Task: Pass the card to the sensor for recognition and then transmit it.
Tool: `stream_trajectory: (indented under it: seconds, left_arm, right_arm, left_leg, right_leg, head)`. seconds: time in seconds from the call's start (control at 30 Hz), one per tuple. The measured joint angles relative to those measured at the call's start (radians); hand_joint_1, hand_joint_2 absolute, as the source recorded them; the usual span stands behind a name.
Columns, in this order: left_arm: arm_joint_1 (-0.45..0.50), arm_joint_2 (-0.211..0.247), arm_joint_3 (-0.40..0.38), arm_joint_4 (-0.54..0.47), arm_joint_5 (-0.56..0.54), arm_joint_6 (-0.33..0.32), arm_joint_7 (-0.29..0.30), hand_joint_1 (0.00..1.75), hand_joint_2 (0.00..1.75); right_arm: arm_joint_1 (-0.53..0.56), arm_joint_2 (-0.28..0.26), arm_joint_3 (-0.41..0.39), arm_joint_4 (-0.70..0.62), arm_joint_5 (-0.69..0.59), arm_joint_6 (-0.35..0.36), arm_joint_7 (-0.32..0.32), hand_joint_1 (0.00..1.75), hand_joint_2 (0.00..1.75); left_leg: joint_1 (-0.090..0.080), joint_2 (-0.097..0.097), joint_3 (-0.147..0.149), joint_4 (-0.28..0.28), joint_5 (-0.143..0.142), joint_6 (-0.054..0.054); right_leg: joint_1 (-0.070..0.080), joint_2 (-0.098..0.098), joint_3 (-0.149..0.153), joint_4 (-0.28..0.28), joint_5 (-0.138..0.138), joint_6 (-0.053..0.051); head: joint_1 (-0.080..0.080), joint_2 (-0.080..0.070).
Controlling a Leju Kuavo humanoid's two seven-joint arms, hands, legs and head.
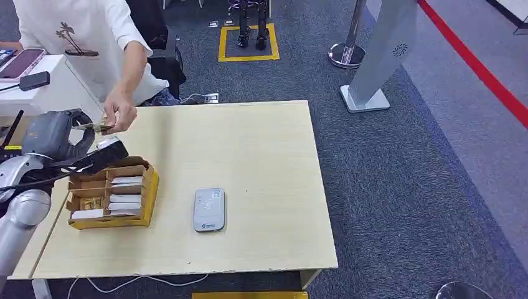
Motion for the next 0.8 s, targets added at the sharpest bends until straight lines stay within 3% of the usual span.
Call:
stream_trajectory:
  seconds: [0.57,0.8]
  left_arm:
    - [0.034,-0.008,-0.001,0.000,-0.010,0.026,0.000,1.75,1.75]
    - [0.057,-0.035,-0.001,0.016,-0.052,0.042,-0.019,1.75,1.75]
  right_arm:
    - [0.000,0.002,0.000,0.002,0.017,0.002,0.001,0.00,0.00]
    - [0.000,0.003,0.000,0.003,0.020,0.002,0.001,0.00,0.00]
  left_leg:
    - [0.000,0.000,0.000,0.000,0.000,0.000]
    - [0.000,0.000,0.000,0.000,0.000,0.000]
  right_leg:
    - [0.000,0.000,0.000,0.000,0.000,0.000]
    - [0.000,0.000,0.000,0.000,0.000,0.000]
  head:
    - [0.000,0.000]
    - [0.000,0.000]
